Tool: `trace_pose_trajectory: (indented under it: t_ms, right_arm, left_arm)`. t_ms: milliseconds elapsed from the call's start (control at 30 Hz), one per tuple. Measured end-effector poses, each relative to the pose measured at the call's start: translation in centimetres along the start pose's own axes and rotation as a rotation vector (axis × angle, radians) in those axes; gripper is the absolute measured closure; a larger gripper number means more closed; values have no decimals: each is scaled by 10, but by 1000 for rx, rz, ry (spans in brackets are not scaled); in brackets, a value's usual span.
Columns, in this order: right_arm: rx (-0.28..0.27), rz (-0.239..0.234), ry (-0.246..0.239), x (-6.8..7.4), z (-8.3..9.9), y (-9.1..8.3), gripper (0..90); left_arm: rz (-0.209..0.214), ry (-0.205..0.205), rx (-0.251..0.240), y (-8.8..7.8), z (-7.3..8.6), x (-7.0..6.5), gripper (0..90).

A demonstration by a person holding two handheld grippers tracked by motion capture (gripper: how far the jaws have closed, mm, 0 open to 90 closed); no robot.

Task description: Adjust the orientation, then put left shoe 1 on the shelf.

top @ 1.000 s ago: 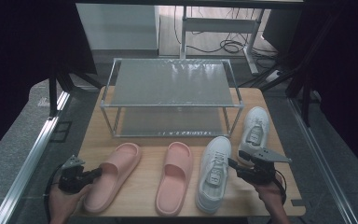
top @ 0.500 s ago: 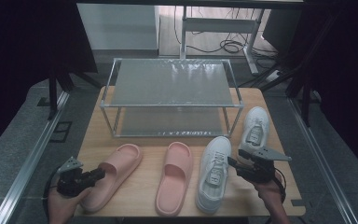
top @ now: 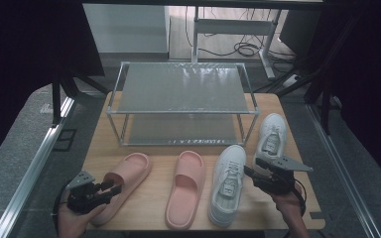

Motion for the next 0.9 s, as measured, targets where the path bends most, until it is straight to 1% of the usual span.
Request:
trace_pose_trajectory:
  t_ms: [133, 167, 367, 433, 567, 700, 833, 867, 900]
  right_arm:
    - [-3, -3, 1, 0, -1, 1, 418]
    - [-5, -5, -2, 0, -2, 1, 418]
    - [-1, -13, -10, 3, -1, 3, 418]
    - [-6, -13, -15, 4, -4, 4, 418]
    - [-9, -17, -15, 5, -7, 6, 418]
    - [-3, -28, -24, 9, -6, 10, 419]
    - [1, -38, -33, 14, -5, 12, 418]
    - [0, -38, -39, 14, -6, 11, 418]
    - [-1, -38, -37, 15, -6, 11, 418]
  left_arm:
    - [4, -2, -15, -3, -1, -5, 517]
    - [7, 1, -22, -4, -1, -10, 515]
    - [17, 21, -20, -6, 1, -21, 511]
    - [24, 21, -15, -5, 3, -24, 508]
    - [24, 14, -10, -3, 7, -25, 506]
    - [21, 11, -1, 2, 12, -29, 506]
    - [20, 15, 11, 11, 12, -31, 508]
    - [16, 16, 14, 13, 12, -30, 508]
    - [3, 12, 14, 19, 10, -27, 511]
Point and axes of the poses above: each handheld gripper's, and its own axes: y roughly forward along the jaws, z roughly out of its underside, x roughly to its left, the point moved 10 cm from there along y, roughly forward along the jaws, and after that the axes turned 4 degrees about x, right-handed, at the moved point
